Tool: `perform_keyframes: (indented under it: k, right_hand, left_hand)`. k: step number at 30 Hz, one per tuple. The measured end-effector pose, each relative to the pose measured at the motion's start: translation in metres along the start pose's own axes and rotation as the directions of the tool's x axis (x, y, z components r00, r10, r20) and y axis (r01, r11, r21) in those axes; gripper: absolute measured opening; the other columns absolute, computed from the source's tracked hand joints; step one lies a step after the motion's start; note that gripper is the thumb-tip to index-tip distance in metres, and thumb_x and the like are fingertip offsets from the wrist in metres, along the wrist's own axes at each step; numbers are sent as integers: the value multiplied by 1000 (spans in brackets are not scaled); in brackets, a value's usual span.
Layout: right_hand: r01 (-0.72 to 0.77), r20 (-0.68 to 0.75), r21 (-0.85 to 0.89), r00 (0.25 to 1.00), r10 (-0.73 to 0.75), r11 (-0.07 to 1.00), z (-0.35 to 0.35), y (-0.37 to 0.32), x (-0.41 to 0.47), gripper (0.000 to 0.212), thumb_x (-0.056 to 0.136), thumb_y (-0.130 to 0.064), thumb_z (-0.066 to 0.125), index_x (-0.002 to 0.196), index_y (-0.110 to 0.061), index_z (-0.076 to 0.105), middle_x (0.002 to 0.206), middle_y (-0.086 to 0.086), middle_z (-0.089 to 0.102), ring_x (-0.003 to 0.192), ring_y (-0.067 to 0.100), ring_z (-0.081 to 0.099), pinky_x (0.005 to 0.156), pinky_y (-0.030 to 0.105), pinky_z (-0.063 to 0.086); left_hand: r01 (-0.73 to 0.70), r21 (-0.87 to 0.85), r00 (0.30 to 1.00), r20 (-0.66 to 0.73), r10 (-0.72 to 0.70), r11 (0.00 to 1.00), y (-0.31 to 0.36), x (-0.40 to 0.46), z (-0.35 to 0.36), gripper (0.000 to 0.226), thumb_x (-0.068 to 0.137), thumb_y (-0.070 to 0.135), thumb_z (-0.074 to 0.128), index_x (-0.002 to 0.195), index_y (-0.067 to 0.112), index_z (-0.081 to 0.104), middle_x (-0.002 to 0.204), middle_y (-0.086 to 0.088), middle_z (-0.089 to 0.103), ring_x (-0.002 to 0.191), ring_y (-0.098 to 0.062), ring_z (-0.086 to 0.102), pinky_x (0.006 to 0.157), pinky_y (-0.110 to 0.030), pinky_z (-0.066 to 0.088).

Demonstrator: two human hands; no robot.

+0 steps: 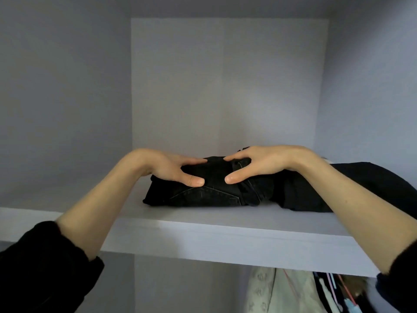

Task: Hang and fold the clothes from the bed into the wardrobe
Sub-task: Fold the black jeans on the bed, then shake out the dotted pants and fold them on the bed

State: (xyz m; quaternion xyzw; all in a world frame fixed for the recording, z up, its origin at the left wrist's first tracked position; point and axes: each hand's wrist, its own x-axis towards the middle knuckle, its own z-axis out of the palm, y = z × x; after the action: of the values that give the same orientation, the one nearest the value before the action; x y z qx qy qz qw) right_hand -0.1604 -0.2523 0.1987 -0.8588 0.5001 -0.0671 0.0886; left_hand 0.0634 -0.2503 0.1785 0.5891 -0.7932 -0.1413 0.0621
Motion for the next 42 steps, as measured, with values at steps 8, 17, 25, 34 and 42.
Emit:
perform_keyframes:
  k: [8, 17, 25, 34, 42]
  right_hand:
    - [-248, 26, -85, 968, 251, 965, -11, 11, 83, 67, 80, -47, 68, 136, -16, 49, 133, 5, 55, 116, 25, 56, 103, 37, 43]
    - [-418, -99, -229, 908, 406, 879, -9, 48, 141, 73, 90, -39, 59, 150, -20, 23, 151, 6, 32, 135, 26, 35, 110, 36, 31]
    - [-412, -166, -84, 904, 395, 907, 0, 58, 143, 73, 91, -31, 59, 150, -20, 19, 152, 6, 29, 136, 26, 33, 111, 35, 30]
    - [-390, -453, 36, 814, 363, 920, 2, 22, 12, 50, 96, -27, 50, 144, -18, 36, 145, 6, 43, 130, 23, 42, 105, 27, 30]
    - [-556, -614, 273, 527, 587, 785, 61, -33, -241, 33, 95, -23, 50, 127, -19, 56, 113, -2, 62, 105, 15, 55, 80, 14, 32]
  left_hand:
    - [52, 313, 991, -135, -10, 948, -7, 80, 0, 68, 97, 50, 37, 151, 21, 8, 154, -6, 26, 139, -25, 29, 113, -37, 24]
    - [14, 265, 988, -153, 28, 964, -20, 184, 6, 72, 96, 57, 25, 151, 22, -5, 157, -14, 8, 144, -30, 12, 117, -46, 14]
    - [-27, 305, 994, -91, 58, 952, -24, 206, -2, 74, 94, 62, 23, 151, 23, -4, 159, -9, 8, 145, -27, 13, 117, -44, 12]
    - [-422, 64, 871, -246, 424, 904, 45, 92, -13, 38, 100, 35, 37, 125, 13, 55, 131, -5, 56, 119, -20, 51, 103, -28, 36]
    - [-805, -357, 593, -465, 658, 473, 163, -68, 93, 26, 98, 22, 45, 119, 19, 61, 106, 3, 66, 97, -10, 60, 87, -23, 45]
